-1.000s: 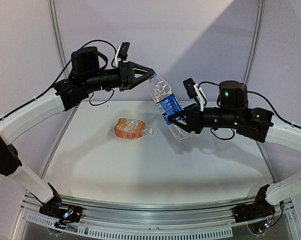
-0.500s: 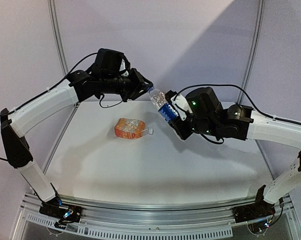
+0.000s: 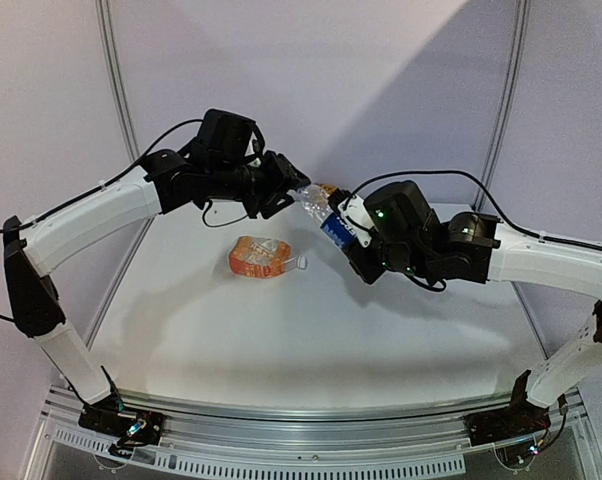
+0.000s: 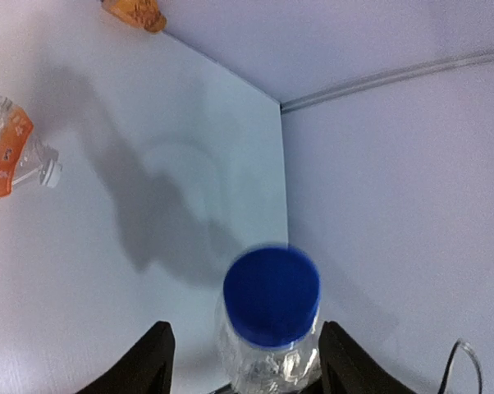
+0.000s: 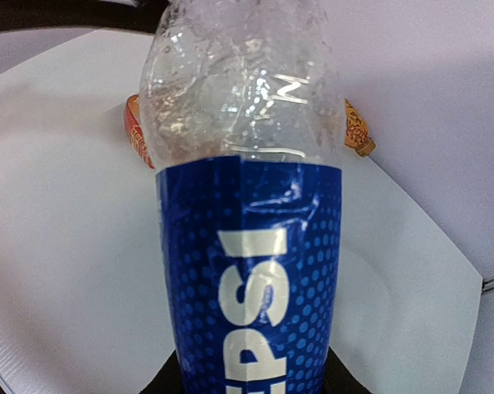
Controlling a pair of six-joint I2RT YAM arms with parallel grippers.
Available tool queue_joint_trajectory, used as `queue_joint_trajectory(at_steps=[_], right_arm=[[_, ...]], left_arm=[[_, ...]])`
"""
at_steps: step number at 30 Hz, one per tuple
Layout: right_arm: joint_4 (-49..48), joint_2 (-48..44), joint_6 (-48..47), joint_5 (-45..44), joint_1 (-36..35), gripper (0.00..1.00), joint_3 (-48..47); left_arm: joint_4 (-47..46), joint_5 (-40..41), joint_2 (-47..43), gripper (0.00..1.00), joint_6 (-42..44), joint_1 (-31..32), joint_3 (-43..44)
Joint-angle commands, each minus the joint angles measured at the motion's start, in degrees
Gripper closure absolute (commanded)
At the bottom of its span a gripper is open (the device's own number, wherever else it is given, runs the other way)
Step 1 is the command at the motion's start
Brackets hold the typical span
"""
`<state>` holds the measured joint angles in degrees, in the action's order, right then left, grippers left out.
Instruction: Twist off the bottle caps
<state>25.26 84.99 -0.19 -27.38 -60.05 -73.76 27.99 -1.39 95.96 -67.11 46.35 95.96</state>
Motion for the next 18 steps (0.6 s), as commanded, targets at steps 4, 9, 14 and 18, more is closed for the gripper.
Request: queue_joint_trajectory(at_steps=[4,9,14,18], right_arm=[[-1.64,-2.33,3.86,-1.13,0.60,1.00,1.48],[-1.91,-3.61,5.94,-0.08,0.59,1.00,2.09],[-2.69,-5.86,8.10,2.51,0.75,1.00,3.23],[-3.96,-8.16,11.65,10.17,2.64,1.00,4.71]], left_arm=[[-4.52,-0.48,-7.98,0.02,4.19,2.77,-7.89],[-9.23,-0.31,-14.77,0.01,5.12,1.33,-16.13],[-11.83,-0.83,-22.33,0.01,8.19,-1.26,-22.91],[-13.41,-3.44,-26.97,0.01,11.60,-4.92,-26.52]])
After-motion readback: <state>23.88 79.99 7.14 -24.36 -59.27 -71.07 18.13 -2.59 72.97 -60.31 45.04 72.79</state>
